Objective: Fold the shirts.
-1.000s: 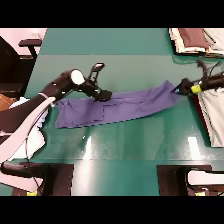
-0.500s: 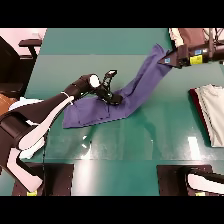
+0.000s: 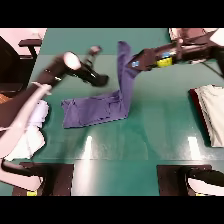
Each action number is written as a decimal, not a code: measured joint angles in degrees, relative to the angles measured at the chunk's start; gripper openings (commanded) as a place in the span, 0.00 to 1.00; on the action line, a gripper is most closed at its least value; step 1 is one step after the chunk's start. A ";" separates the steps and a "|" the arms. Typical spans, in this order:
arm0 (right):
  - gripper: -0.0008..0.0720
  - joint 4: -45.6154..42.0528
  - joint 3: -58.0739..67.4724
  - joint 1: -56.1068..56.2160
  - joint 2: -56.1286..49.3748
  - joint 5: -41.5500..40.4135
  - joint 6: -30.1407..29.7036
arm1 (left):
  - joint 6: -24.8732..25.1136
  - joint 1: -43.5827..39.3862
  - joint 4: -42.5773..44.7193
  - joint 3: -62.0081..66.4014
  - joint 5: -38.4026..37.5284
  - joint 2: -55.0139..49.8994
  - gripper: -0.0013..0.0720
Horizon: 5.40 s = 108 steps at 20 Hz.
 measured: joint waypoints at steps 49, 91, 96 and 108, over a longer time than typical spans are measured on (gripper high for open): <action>0.03 -20.61 -2.32 -37.18 -3.41 -3.76 9.60 | 2.51 -1.97 2.93 -7.28 -0.52 25.53 0.05; 0.86 -30.51 -14.84 -57.72 16.74 12.98 9.31 | 2.56 -2.86 2.40 -7.28 2.16 25.55 0.05; 0.18 -29.11 -10.23 -37.31 16.76 6.78 9.25 | 2.54 -2.86 2.29 -7.28 3.02 25.55 0.05; 0.03 -28.98 -8.57 -21.05 16.79 2.69 9.16 | 2.51 -2.86 2.23 -7.28 3.39 25.55 0.05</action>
